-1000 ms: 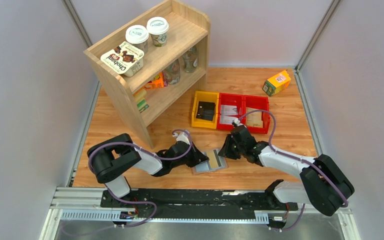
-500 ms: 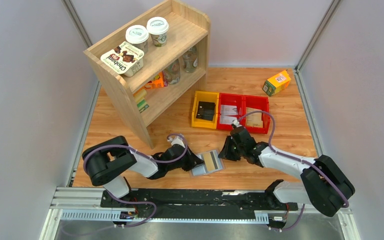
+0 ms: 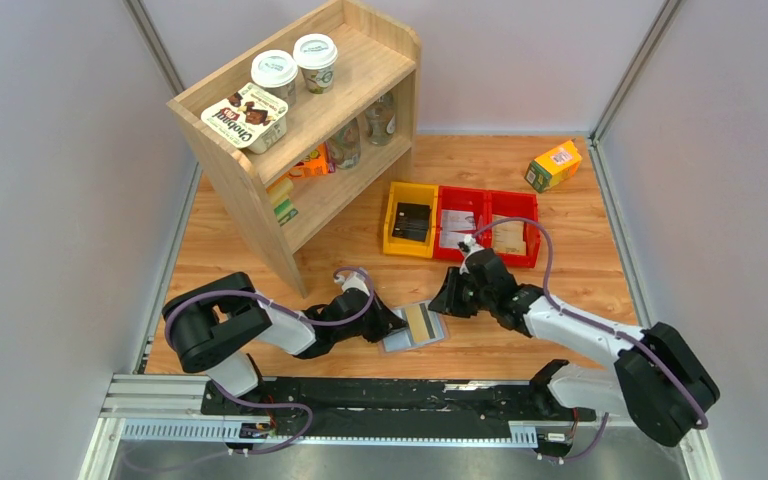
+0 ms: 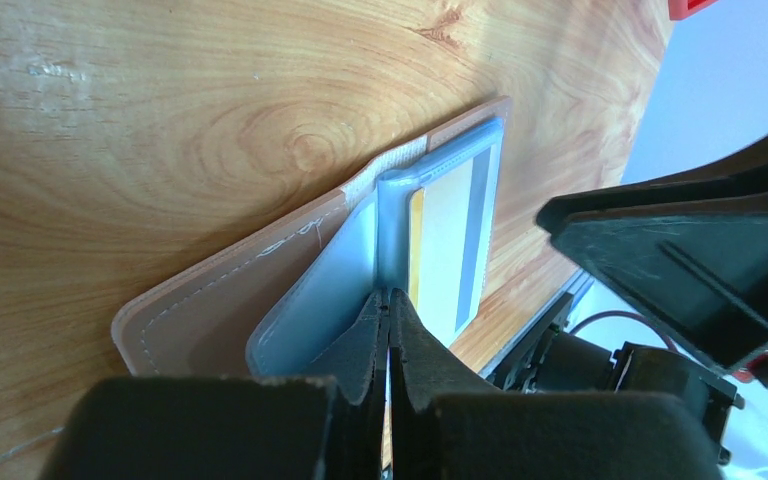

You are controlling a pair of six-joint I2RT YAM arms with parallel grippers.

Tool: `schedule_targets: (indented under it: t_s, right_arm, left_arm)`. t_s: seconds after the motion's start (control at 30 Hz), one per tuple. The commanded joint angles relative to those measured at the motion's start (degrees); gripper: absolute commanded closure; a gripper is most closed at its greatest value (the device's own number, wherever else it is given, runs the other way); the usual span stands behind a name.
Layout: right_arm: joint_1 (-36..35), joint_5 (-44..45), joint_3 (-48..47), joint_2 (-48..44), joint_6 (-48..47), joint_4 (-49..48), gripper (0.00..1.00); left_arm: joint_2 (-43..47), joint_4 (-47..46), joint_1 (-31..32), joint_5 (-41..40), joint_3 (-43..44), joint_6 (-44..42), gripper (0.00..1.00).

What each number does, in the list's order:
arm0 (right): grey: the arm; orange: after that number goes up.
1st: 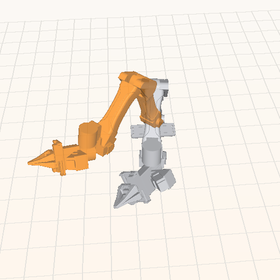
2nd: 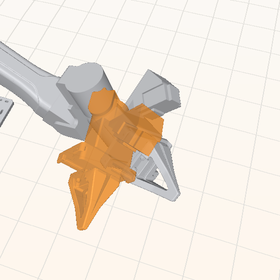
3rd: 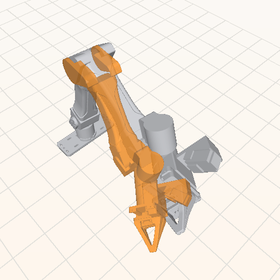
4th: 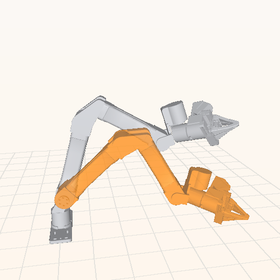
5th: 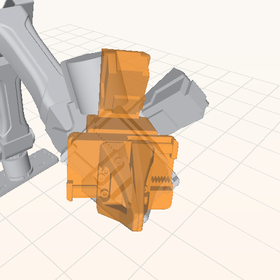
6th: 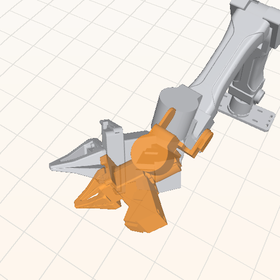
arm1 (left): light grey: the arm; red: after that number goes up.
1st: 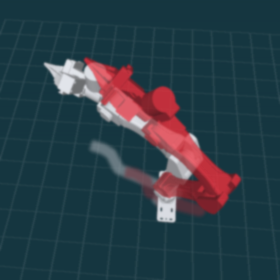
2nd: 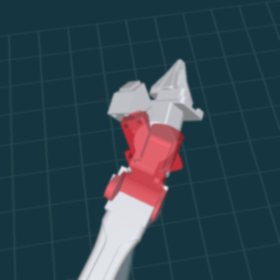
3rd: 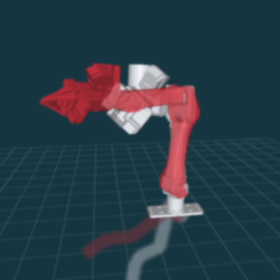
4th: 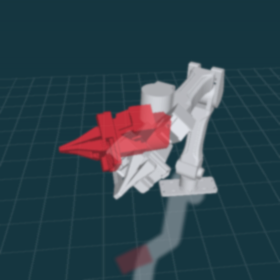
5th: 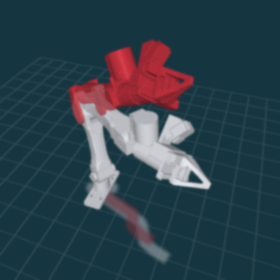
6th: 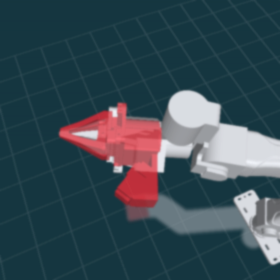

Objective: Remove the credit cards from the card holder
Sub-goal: Remove the credit card from the card holder.

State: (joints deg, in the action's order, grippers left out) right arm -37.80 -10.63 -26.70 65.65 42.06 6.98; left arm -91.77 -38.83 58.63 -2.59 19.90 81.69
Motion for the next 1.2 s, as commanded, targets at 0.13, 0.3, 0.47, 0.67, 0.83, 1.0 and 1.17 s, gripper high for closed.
schedule_targets:
  t_s: [0.13,0.3,0.47,0.67,0.83,1.0,1.17]
  right_arm:
    - [-0.3,-4.2,-2.0,7.7,0.0,-2.2,0.81]
    - [-0.3,-3.5,-1.8,8.6,0.5,-0.3,0.82]
    - [-0.3,-3.5,-1.6,9.4,0.7,0.0,0.83]
    - [-0.3,-3.8,-1.3,9.8,0.7,-0.6,0.83]
    - [-0.3,-3.4,-1.2,9.8,0.8,-0.6,0.83]
    - [-0.3,-3.3,-1.2,10.0,0.8,-0.6,0.83]
    - [-0.3,-3.3,-1.1,9.9,0.8,-0.7,0.83]
  left_arm:
    - [0.9,-4.0,0.2,-1.4,-1.9,-0.3,0.84]
    - [0.5,-7.9,0.1,-1.5,-2.9,-0.6,0.64]
    - [-0.7,-11.4,0.1,-1.1,-3.5,-0.1,0.57]
    - [-1.3,-13.2,0.1,-1.0,-4.2,1.3,0.57]
    - [-0.2,-11.0,0.2,-1.6,-5.2,3.6,0.66]
    - [2.5,-4.9,0.1,-1.8,-5.2,4.4,0.66]
    - [4.7,-3.0,0.1,-2.5,-7.0,5.4,0.73]
